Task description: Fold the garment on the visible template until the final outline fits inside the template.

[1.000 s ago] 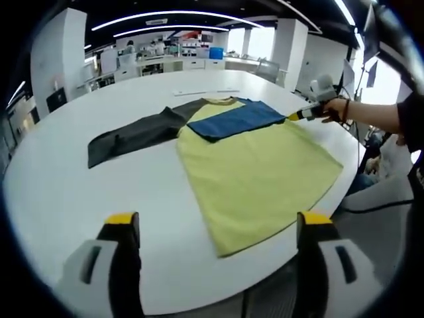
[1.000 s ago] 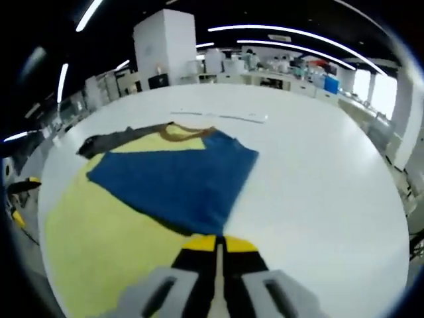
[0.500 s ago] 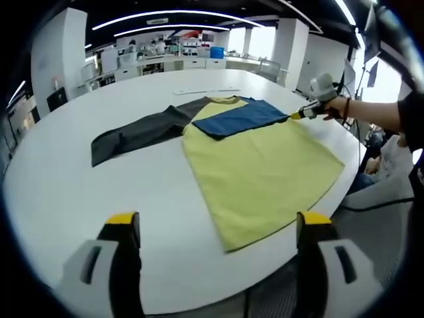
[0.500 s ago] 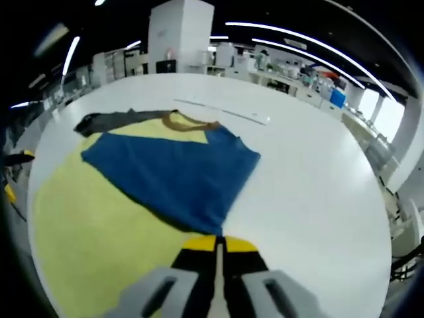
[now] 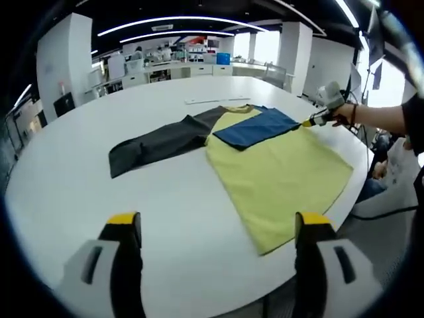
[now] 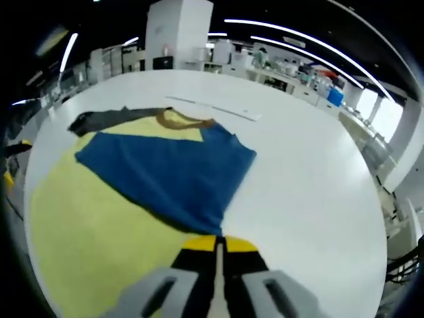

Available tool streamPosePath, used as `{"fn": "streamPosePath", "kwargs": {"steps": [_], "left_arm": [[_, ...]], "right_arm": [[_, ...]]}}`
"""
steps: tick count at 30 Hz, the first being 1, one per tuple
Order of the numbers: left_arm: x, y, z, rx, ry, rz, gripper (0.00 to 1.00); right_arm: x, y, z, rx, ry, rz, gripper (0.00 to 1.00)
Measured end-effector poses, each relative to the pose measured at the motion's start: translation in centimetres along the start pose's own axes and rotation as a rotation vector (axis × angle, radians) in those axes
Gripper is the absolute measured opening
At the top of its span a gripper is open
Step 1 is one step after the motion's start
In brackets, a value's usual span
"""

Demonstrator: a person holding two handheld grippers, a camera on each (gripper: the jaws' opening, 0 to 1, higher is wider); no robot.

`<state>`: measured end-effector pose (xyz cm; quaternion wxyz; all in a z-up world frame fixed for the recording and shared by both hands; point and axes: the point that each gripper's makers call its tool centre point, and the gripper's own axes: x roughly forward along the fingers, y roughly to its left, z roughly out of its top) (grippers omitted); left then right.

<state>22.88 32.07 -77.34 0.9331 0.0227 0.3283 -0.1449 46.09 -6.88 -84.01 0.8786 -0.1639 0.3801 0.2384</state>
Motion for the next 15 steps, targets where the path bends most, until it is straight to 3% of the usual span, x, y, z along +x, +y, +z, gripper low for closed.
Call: {"fn": "streamPosePath", "kwargs": {"steps": [2, 4, 8, 11, 12, 15], "left_arm": [[0.1, 0.2, 0.2, -0.007, -0.001, 0.003, 0.93], [0.3, 0.6, 0.3, -0.013, -0.002, 0.011, 0.92], [0.5, 1.9, 0.7, -0.044, -0.008, 0.044, 0.92], [0.7, 2.6, 1.2, -0.069, -0.025, 0.048, 0.91], [0.8, 2.7, 1.4, -0.073, -0.031, 0.053, 0.9], [1.0, 3.8, 1.6, -0.096, -0.033, 0.068, 0.87]], "right_arm": [[-0.1, 0.3, 0.0, 0.012, -0.008, 0.013, 0.0], [-0.5, 0.3, 0.2, 0.084, -0.026, -0.005, 0.04], [-1.4, 0.0, 1.0, 0.125, -0.071, -0.008, 0.3], [-2.0, 0.7, 2.0, 0.25, -0.121, 0.036, 0.56], [-2.5, 1.2, 2.4, 0.291, -0.14, 0.06, 0.61], [-3.4, 1.8, 3.2, 0.308, -0.177, 0.09, 0.72]]}}
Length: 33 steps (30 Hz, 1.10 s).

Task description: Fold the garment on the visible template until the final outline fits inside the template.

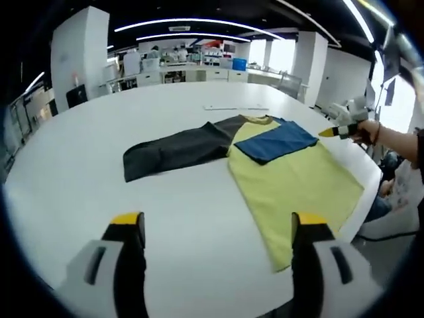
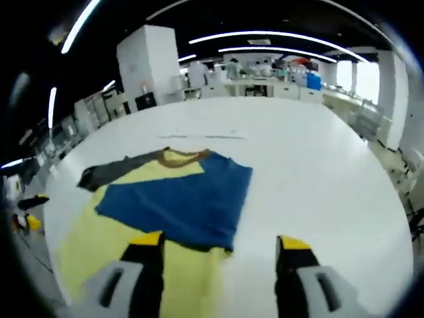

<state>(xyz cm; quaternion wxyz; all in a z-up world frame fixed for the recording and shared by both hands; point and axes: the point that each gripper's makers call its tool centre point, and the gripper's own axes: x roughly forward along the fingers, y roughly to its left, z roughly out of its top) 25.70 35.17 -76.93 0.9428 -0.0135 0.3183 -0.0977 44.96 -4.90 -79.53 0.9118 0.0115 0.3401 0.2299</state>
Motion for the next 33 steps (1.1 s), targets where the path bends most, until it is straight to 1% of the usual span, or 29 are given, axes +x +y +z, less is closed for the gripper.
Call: {"fn": "streamPosePath", "kwargs": {"steps": [3, 4, 5, 6, 8, 10, 12, 13, 15, 18, 19, 20, 21, 22, 24, 27, 30, 32, 33], "left_arm": [[0.7, 0.7, 0.8, -0.072, -0.038, 0.005, 0.84], [0.9, 1.0, 1.1, -0.086, -0.05, 0.01, 0.83], [1.2, 1.4, 1.5, -0.099, -0.075, 0.015, 0.82], [1.4, 1.6, 1.8, -0.101, -0.087, 0.017, 0.81], [1.8, 2.1, 1.9, -0.102, -0.086, 0.026, 0.8], [2.5, 2.5, 1.9, -0.13, -0.078, 0.033, 0.77], [3.1, 2.8, 2.1, -0.173, -0.085, 0.04, 0.73], [3.4, 3.3, 2.4, -0.208, -0.104, 0.053, 0.72], [4.2, 4.4, 2.5, -0.292, -0.12, 0.078, 0.69], [5.2, 5.3, 2.5, -0.362, -0.13, 0.115, 0.63], [5.5, 5.4, 2.5, -0.374, -0.131, 0.118, 0.61], [5.9, 5.9, 2.3, -0.415, -0.131, 0.132, 0.59], [6.2, 6.2, 2.3, -0.433, -0.132, 0.136, 0.57], [6.4, 6.4, 2.2, -0.457, -0.137, 0.156, 0.55], [6.7, 6.6, 2.2, -0.467, -0.143, 0.163, 0.54], [7.5, 7.5, 2.3, -0.477, -0.14, 0.196, 0.51], [8.3, 8.4, 2.3, -0.55, -0.145, 0.226, 0.49], [8.7, 8.9, 2.3, -0.575, -0.148, 0.24, 0.46], [8.9, 9.6, 2.0, -0.59, -0.14, 0.283, 0.45]], "right_arm": [[-0.8, 1.3, 0.8, 0.018, -0.037, 0.041, 0.81], [-1.6, 2.1, 1.0, 0.024, -0.052, 0.057, 0.84], [-1.7, 2.5, 1.2, 0.022, -0.06, 0.076, 0.85], [-1.9, 2.7, 1.3, 0.018, -0.062, 0.084, 0.86], [-2.4, 3.1, 1.4, 0.01, -0.064, 0.097, 0.88], [-3.0, 3.5, 1.5, 0.007, -0.071, 0.12, 0.89], [-3.8, 3.9, 1.6, 0.004, -0.08, 0.134, 0.9], [-3.9, 4.0, 1.6, 0.003, -0.082, 0.135, 0.9], [-4.8, 4.3, 1.6, -0.029, -0.087, 0.133, 0.9], [-5.6, 4.4, 1.5, -0.057, -0.083, 0.124, 0.89], [-5.8, 4.3, 1.4, -0.061, -0.084, 0.123, 0.89], [-6.0, 4.3, 1.4, -0.069, -0.082, 0.121, 0.88], [-6.2, 4.4, 1.2, -0.076, -0.076, 0.122, 0.88], [-6.3, 4.4, 1.1, -0.081, -0.073, 0.122, 0.88], [-6.7, 4.9, 0.7, -0.099, -0.062, 0.117, 0.87], [-7.3, 5.3, 0.2, -0.11, -0.05, 0.118, 0.86], [-7.5, 5.4, -0.4, -0.122, -0.036, 0.113, 0.85], [-7.5, 5.4, -0.8, -0.136, -0.025, 0.104, 0.84], [-7.5, 5.4, -0.9, -0.14, -0.021, 0.104, 0.84]]}}
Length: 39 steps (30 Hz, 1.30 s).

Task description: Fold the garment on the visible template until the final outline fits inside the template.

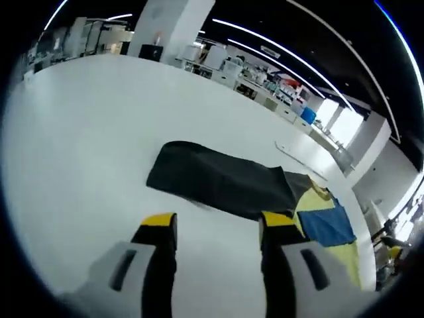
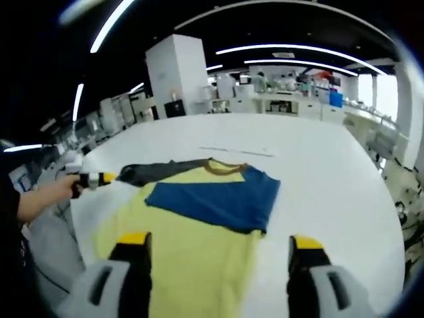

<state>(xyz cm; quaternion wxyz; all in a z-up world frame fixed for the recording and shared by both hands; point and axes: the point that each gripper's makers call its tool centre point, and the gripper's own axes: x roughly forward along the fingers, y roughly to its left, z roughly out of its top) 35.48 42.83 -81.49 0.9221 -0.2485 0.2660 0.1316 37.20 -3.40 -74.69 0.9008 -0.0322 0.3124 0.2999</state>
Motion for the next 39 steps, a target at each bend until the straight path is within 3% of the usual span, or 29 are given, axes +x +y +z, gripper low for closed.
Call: {"fn": "streamPosePath", "kwargs": {"steps": [6, 8, 12, 17, 23, 30, 36, 39], "left_arm": [[1.6, 0.6, 0.5, -0.062, -0.014, 0.059, 0.43], [2.2, 0.4, 0.7, -0.099, -0.026, 0.052, 0.42], [2.9, 0.0, 0.6, -0.147, -0.021, 0.055, 0.33], [3.5, 0.1, 1.2, -0.23, -0.052, 0.069, 0.37], [3.7, 1.1, 1.6, -0.307, -0.08, 0.103, 0.37], [4.5, 2.7, 1.4, -0.302, -0.066, 0.157, 0.14], [4.5, 3.5, 1.2, -0.275, -0.04, 0.186, 0.0], [4.4, 3.6, 1.0, -0.273, -0.031, 0.18, 0.0]], "right_arm": [[-0.1, 0.6, -1.1, -0.004, 0.019, 0.006, 0.83], [-0.3, 0.9, -1.3, -0.011, 0.021, 0.011, 0.84], [-0.6, 1.5, -1.4, -0.051, 0.023, 0.021, 0.88], [-1.0, 2.2, -1.3, -0.106, 0.02, 0.04, 0.96], [-0.9, 2.2, -2.2, -0.129, 0.047, 0.033, 0.95], [-1.1, 1.6, -2.8, -0.107, 0.059, 0.006, 0.92], [-1.3, 0.9, -3.3, -0.093, 0.068, -0.02, 0.9], [-1.4, 0.9, -3.4, -0.087, 0.068, -0.028, 0.89]]}}
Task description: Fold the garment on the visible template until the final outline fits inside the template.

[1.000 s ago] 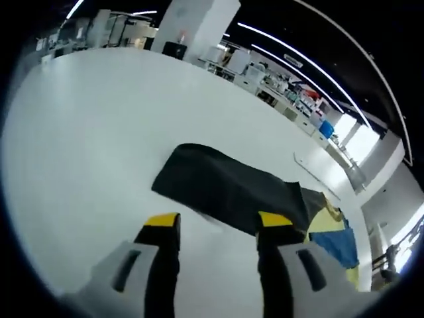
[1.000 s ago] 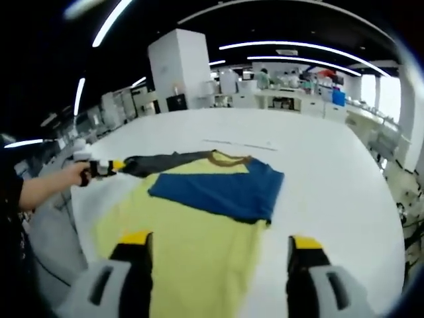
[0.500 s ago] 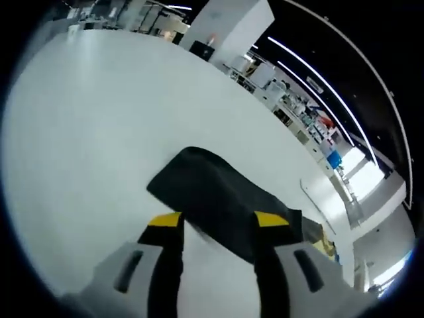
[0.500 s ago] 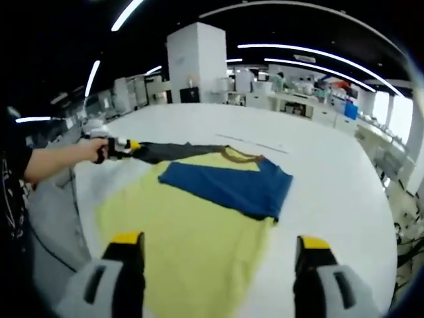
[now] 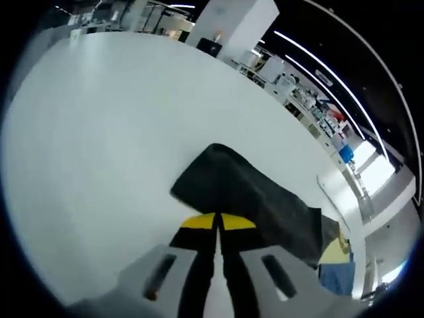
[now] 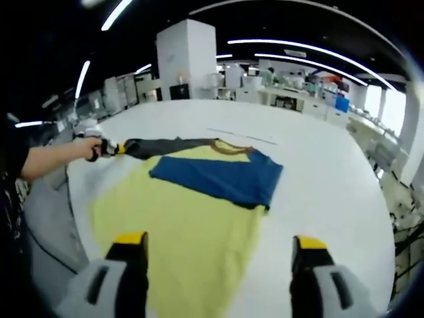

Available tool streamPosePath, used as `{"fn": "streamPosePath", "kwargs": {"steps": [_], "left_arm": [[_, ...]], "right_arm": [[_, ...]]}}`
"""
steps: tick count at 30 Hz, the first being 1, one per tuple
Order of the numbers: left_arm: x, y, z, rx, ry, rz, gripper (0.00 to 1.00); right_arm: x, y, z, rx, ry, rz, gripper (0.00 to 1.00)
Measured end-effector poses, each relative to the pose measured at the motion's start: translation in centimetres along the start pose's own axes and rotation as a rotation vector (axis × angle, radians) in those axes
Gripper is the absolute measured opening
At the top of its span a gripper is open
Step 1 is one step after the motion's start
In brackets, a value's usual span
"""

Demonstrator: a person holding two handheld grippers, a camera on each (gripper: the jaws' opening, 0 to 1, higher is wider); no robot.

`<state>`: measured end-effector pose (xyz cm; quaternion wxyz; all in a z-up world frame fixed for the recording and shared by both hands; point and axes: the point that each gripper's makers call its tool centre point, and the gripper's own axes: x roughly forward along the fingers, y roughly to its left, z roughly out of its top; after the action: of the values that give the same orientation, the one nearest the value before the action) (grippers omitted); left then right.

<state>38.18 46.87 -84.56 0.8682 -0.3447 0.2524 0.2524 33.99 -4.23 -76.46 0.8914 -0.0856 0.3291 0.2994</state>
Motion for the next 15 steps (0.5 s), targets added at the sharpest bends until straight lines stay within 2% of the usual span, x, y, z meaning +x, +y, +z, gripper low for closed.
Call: {"fn": "streamPosePath", "kwargs": {"steps": [4, 9, 15], "left_arm": [[-0.2, 0.5, 0.2, 0.012, -0.002, 0.003, 0.0], [-0.1, 0.9, 0.7, -0.018, -0.006, -0.01, 0.0], [-0.8, 1.0, 1.4, 0.007, -0.018, -0.021, 0.0]], "right_arm": [[0.0, 0.0, 0.0, 0.004, -0.003, -0.004, 0.89], [0.0, -0.1, 0.0, 0.01, -0.001, -0.01, 0.88], [0.1, 0.2, 0.0, 0.01, 0.005, -0.008, 0.87]]}}
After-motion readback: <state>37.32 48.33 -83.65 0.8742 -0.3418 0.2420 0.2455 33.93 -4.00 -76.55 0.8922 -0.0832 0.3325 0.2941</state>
